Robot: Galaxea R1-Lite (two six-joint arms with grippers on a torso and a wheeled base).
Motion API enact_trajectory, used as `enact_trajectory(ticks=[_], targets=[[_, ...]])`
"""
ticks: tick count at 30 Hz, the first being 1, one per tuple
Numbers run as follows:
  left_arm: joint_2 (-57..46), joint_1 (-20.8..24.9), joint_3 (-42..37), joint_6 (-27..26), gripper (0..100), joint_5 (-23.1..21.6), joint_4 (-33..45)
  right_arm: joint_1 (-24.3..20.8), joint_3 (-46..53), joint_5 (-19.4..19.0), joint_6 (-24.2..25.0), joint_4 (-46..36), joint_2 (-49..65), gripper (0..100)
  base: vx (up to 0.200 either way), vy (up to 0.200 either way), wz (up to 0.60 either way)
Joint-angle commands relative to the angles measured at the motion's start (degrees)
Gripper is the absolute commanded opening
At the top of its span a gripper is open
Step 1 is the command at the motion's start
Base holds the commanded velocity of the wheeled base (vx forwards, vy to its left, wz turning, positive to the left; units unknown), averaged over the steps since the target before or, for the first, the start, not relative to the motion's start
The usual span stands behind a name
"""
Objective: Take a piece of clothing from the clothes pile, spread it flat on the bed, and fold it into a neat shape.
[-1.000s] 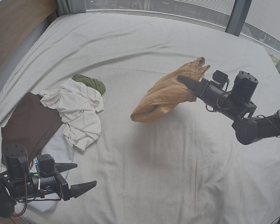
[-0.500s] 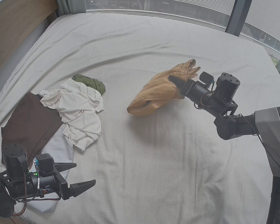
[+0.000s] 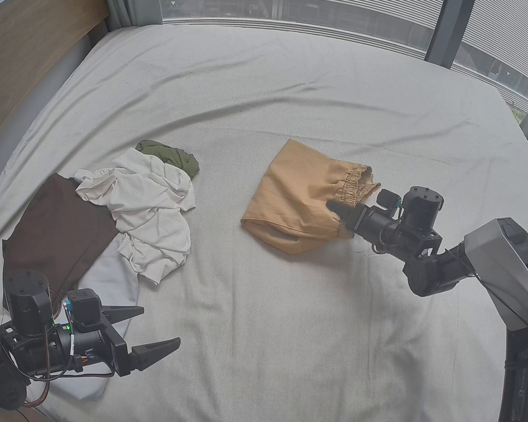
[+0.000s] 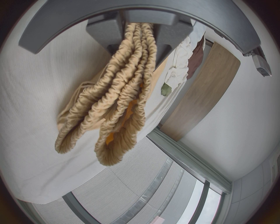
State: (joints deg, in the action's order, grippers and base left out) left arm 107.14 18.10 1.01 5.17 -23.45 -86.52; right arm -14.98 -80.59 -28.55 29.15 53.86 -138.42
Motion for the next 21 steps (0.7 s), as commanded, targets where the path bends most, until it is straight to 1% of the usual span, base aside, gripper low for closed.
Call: enact_trajectory(ticks=[1,4,9,10,12,16,18,20,21], targets=[[0.0,0.0,-1.0,0.0,100,0.0,-0.1,1.0,7.6,1.0,-0.5,3.3,2.5,0,0.000,0.000,0.00],[0.2,0.1,-1.0,0.0,100,0.0,0.0,1.4,10.5,1.3,-0.5,5.8,2.5,0,0.000,0.000,0.00],[0.3,0.1,-1.0,0.0,100,0.0,-0.1,1.8,11.4,1.3,-0.6,6.4,2.5,0,0.000,0.000,0.00],[0.3,0.1,-1.0,0.0,100,0.0,-0.1,1.8,11.4,1.3,-0.6,6.5,2.5,100,0.000,0.000,0.00],[0.3,0.1,-1.0,0.0,100,0.0,-0.1,1.8,11.2,1.7,-0.4,6.7,2.5,100,0.000,0.000,0.00],[0.3,0.1,-1.0,0.1,100,0.0,-0.1,1.4,12.7,5.0,-0.7,9.4,2.8,100,0.000,0.000,0.00],[0.1,0.1,-1.0,0.1,100,0.0,-0.1,1.4,13.8,5.0,-1.2,10.0,3.2,100,0.000,0.000,0.00],[-0.3,0.2,-1.0,1.4,100,0.0,-1.0,2.0,19.2,5.0,-3.4,10.3,8.0,100,0.000,0.000,0.00],[-0.3,0.2,-1.0,1.5,100,0.0,-1.1,2.0,19.5,5.0,-3.6,10.4,8.3,100,0.000,0.000,0.00]])
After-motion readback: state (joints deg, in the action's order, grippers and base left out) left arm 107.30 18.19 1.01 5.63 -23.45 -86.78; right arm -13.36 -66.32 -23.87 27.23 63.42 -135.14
